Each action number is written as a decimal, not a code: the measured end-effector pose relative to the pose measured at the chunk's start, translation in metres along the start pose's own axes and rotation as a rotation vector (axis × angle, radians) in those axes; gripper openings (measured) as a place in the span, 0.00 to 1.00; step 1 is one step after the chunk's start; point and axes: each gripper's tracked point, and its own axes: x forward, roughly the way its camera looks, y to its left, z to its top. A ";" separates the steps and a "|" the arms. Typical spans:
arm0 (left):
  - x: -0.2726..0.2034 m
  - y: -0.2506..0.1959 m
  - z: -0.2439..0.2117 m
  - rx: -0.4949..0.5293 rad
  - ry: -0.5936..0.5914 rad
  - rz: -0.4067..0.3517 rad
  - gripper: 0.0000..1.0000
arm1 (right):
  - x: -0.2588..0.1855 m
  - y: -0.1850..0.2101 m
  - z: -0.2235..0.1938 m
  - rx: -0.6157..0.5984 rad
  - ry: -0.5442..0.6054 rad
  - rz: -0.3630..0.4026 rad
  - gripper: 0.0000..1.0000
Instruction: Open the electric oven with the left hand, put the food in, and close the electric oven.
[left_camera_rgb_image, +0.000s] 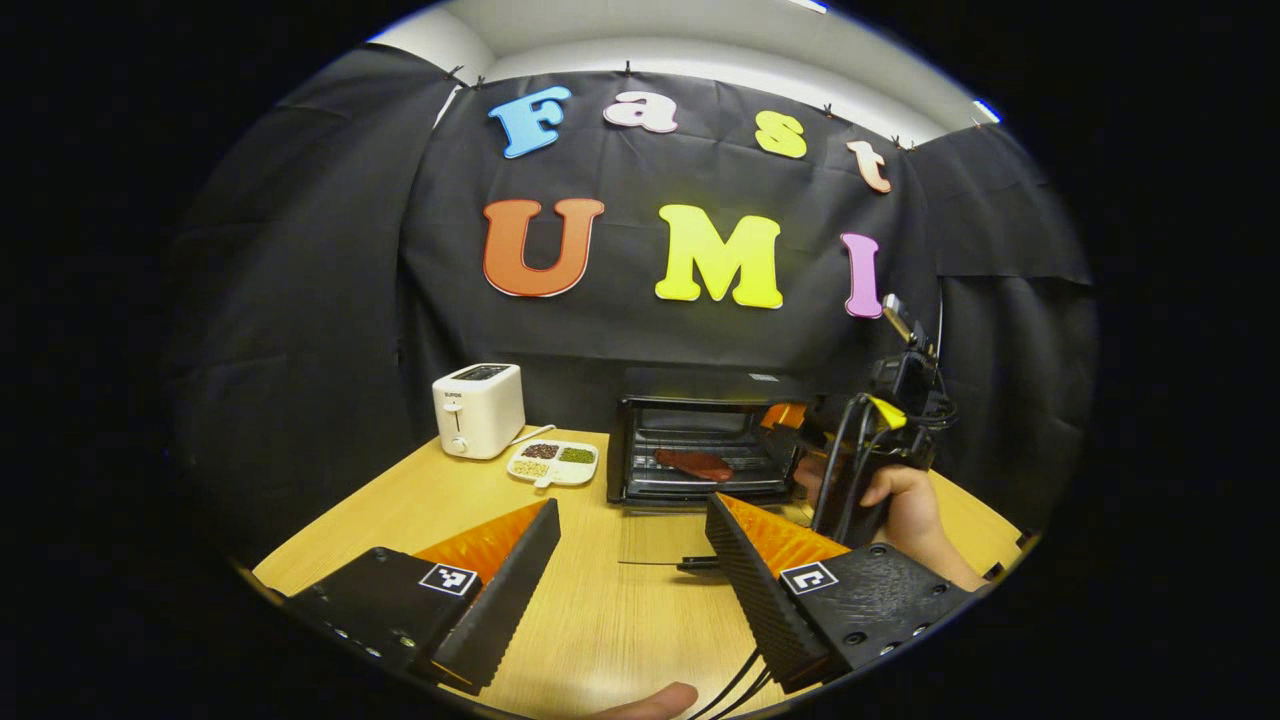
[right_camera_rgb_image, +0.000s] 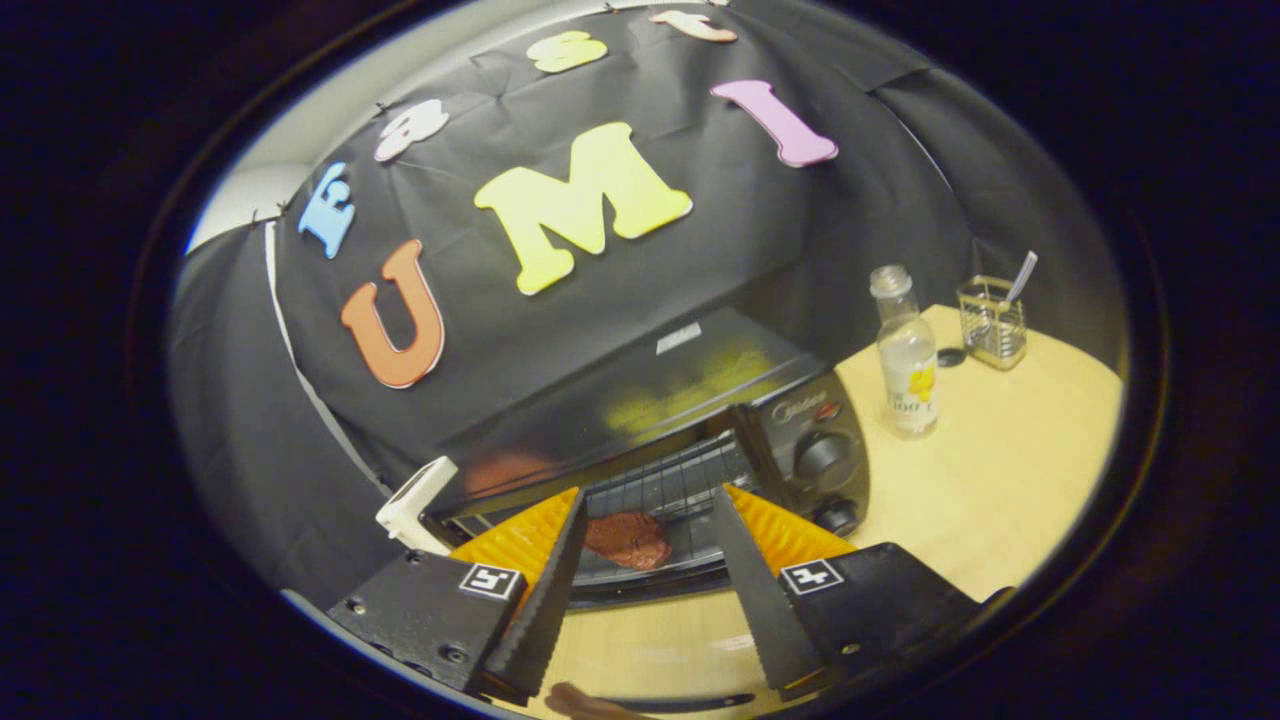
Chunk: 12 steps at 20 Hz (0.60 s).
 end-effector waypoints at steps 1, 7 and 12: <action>0.001 -0.005 -0.001 0.008 0.003 -0.004 0.94 | -0.014 0.000 0.011 -0.018 -0.018 0.010 0.76; 0.018 -0.041 -0.029 0.046 0.069 -0.051 0.94 | -0.102 0.011 0.068 -0.180 -0.139 0.090 1.00; 0.034 -0.078 -0.067 0.050 0.167 -0.108 0.95 | -0.161 -0.001 0.120 -0.288 -0.270 0.042 0.95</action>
